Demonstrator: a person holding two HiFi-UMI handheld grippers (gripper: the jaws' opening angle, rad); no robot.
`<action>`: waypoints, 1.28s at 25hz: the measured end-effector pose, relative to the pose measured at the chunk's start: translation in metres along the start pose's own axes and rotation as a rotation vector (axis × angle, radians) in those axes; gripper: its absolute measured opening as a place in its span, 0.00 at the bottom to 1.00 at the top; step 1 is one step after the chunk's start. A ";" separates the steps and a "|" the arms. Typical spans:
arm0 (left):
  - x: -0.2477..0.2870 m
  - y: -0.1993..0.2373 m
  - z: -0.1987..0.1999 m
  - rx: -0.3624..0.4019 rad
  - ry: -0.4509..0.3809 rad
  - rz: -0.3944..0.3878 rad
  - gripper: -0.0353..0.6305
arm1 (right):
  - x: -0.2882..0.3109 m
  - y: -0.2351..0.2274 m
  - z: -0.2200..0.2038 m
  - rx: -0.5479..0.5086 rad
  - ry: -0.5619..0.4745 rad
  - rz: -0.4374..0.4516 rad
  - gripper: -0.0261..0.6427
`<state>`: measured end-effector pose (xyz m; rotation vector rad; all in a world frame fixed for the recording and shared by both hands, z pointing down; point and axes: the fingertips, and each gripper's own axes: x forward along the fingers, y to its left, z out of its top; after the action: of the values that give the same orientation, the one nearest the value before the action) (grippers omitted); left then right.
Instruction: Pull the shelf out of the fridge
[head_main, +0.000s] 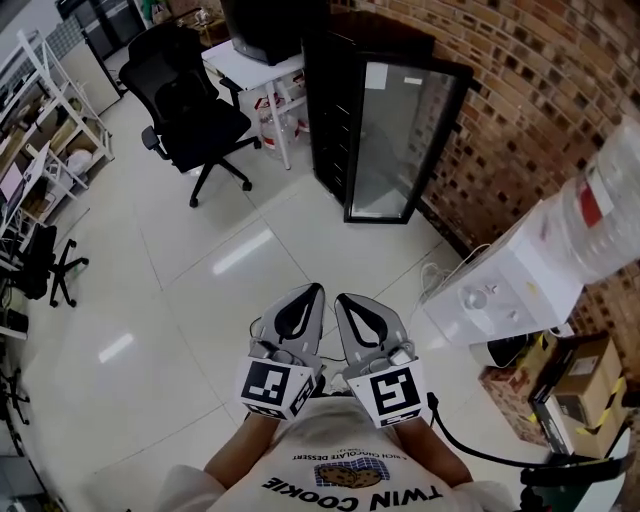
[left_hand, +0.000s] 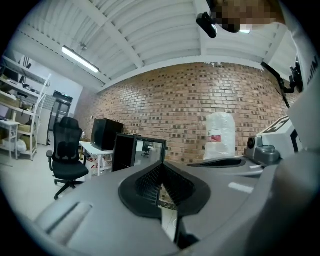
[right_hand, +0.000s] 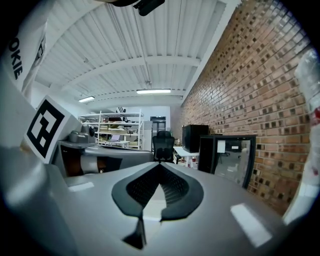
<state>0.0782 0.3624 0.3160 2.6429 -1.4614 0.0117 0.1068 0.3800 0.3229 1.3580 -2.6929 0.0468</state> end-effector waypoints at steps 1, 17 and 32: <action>0.002 0.001 0.000 0.001 0.000 0.001 0.05 | 0.002 0.000 0.000 -0.005 -0.001 0.005 0.05; 0.052 0.043 -0.017 -0.025 -0.004 -0.005 0.05 | 0.058 -0.021 -0.019 -0.032 0.040 0.024 0.05; 0.148 0.157 0.002 -0.075 0.029 -0.064 0.05 | 0.198 -0.077 0.007 -0.009 0.060 -0.064 0.05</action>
<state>0.0243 0.1551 0.3395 2.6167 -1.3414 -0.0098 0.0510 0.1751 0.3384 1.4162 -2.5962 0.0681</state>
